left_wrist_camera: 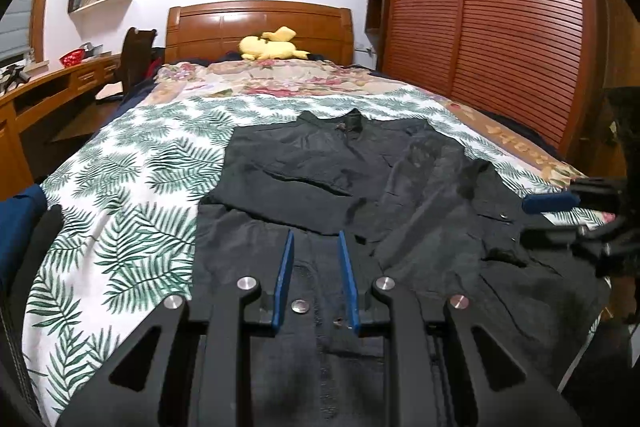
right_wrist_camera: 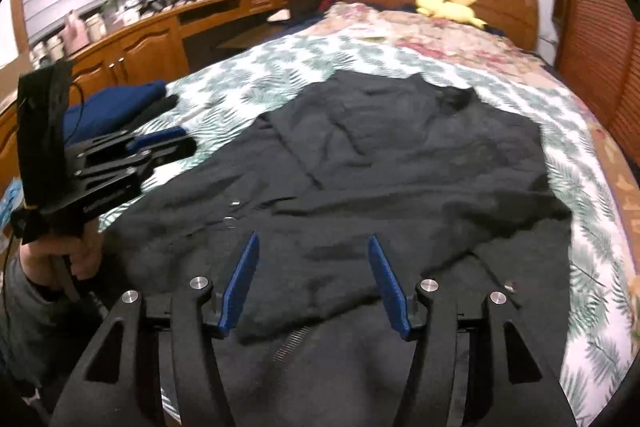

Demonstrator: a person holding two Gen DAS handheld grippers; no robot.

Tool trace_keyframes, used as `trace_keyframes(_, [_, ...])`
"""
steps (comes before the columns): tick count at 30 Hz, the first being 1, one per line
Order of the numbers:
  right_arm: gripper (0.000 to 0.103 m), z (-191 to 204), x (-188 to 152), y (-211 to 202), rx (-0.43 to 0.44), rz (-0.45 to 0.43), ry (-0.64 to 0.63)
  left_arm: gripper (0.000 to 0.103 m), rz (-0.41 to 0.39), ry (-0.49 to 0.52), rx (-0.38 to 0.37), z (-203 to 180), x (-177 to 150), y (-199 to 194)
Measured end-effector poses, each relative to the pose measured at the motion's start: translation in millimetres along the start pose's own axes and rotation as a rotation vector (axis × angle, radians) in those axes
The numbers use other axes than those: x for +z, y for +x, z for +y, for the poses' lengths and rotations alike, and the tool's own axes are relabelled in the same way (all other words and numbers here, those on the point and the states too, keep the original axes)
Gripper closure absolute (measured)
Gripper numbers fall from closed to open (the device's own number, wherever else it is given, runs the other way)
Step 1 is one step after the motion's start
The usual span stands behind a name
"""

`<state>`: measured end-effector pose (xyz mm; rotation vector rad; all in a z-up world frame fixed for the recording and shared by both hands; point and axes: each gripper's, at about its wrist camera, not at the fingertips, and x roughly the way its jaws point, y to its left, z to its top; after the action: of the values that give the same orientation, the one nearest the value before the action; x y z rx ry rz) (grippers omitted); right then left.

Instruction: Fold large clothes

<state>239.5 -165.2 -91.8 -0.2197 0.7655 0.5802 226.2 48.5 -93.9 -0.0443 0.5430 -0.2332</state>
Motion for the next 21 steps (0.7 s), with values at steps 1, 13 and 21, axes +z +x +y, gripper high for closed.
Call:
trace_keyframes(1, [0.045, -7, -3, -4, -0.015, 0.000, 0.008, 0.082, 0.005, 0.009, -0.015, -4, -1, 1])
trace_keyframes(13, [0.045, -84, -77, -22, -0.165, 0.060, 0.117, 0.082, 0.092, 0.064, -0.093, -41, -19, 8])
trace_keyframes(21, [0.045, -112, -113, -36, -0.202, 0.070, 0.172, 0.082, 0.113, 0.099, -0.112, -64, -45, -13])
